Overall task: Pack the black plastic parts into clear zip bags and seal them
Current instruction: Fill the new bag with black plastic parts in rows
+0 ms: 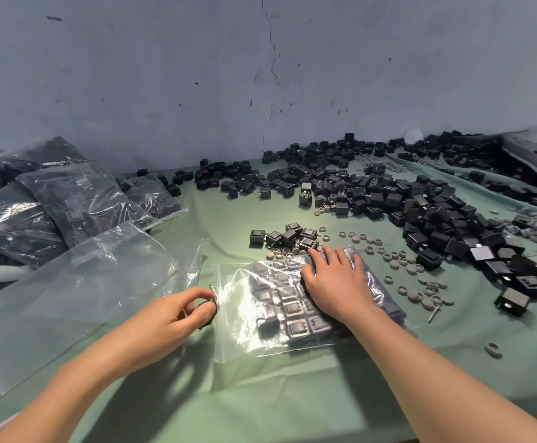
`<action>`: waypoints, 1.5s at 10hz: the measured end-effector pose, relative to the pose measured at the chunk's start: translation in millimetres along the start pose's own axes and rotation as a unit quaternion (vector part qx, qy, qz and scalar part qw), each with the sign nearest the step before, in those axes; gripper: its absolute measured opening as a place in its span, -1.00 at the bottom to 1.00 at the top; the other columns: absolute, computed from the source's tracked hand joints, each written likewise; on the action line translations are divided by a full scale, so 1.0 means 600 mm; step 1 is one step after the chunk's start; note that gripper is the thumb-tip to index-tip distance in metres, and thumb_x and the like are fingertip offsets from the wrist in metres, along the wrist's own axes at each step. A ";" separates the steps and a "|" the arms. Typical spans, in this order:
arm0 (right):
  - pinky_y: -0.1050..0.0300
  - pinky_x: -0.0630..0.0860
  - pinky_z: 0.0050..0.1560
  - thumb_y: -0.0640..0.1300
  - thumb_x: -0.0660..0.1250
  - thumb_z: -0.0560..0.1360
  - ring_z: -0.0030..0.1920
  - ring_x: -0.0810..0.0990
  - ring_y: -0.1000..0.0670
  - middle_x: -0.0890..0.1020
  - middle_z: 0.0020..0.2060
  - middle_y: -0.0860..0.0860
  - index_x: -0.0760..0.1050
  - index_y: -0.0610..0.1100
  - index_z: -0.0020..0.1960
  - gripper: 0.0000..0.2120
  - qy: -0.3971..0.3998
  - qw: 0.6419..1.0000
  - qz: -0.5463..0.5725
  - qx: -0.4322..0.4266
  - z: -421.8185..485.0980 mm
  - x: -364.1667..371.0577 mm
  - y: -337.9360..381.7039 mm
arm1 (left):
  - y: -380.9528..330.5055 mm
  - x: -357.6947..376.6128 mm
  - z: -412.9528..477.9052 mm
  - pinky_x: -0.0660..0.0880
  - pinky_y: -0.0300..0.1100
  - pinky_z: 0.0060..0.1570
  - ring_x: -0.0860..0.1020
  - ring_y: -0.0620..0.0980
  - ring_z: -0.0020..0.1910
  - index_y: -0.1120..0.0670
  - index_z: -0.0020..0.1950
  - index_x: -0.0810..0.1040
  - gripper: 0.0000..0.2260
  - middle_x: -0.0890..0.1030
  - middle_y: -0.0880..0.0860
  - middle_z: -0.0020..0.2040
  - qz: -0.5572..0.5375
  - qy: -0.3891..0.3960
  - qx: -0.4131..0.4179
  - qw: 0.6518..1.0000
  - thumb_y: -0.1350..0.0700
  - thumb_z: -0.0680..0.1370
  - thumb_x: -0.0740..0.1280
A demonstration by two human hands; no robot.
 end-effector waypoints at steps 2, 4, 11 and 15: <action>-0.23 -0.15 0.57 0.14 -0.17 0.66 0.61 0.00 -0.08 0.10 0.62 -0.05 0.06 0.03 0.62 -0.44 0.000 1.000 -0.004 -0.003 -0.001 0.001 0.001 | -0.015 0.043 0.022 0.37 -0.38 -0.28 0.48 -0.26 -0.35 -0.10 -0.13 0.56 -0.61 0.57 -0.25 -0.34 -0.011 0.021 -0.023 0.999 -0.38 0.46 0.18; -0.22 -0.17 0.57 0.14 -0.18 0.65 0.61 -0.01 -0.09 0.09 0.62 -0.05 0.05 0.03 0.63 -0.43 0.004 1.000 -0.003 -0.003 0.002 0.002 0.000 | 0.000 0.042 0.011 0.49 -0.12 0.03 0.55 -0.17 -0.19 -0.08 0.09 0.62 -0.84 0.66 -0.05 -0.12 -0.038 0.105 -0.004 0.994 0.00 0.66 0.23; -0.22 -0.16 0.57 0.13 -0.15 0.65 0.61 0.00 -0.08 0.11 0.62 -0.05 0.06 0.03 0.62 -0.44 -0.003 1.000 -0.004 -0.002 0.001 0.001 0.000 | -0.006 0.043 0.013 0.44 -0.24 0.15 0.53 -0.13 0.05 -0.24 0.17 0.60 -0.70 0.60 -0.17 0.05 -0.028 0.065 0.030 0.997 -0.25 0.47 0.34; -0.22 -0.16 0.57 0.13 -0.15 0.66 0.61 -0.01 -0.07 0.09 0.62 -0.04 0.06 0.03 0.62 -0.45 0.003 1.000 0.002 -0.001 -0.001 -0.001 0.002 | -0.016 0.055 0.008 0.38 -0.51 0.14 0.56 -0.37 0.12 -0.05 0.25 0.55 -0.79 0.67 -0.30 0.04 -0.111 0.103 -0.006 0.989 0.12 0.67 0.22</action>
Point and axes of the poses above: each hand's wrist, its own z-axis towards the middle knuckle, its own x-axis out of the palm, y = z × x, the point moved 6 cm from there along z, towards the middle knuckle
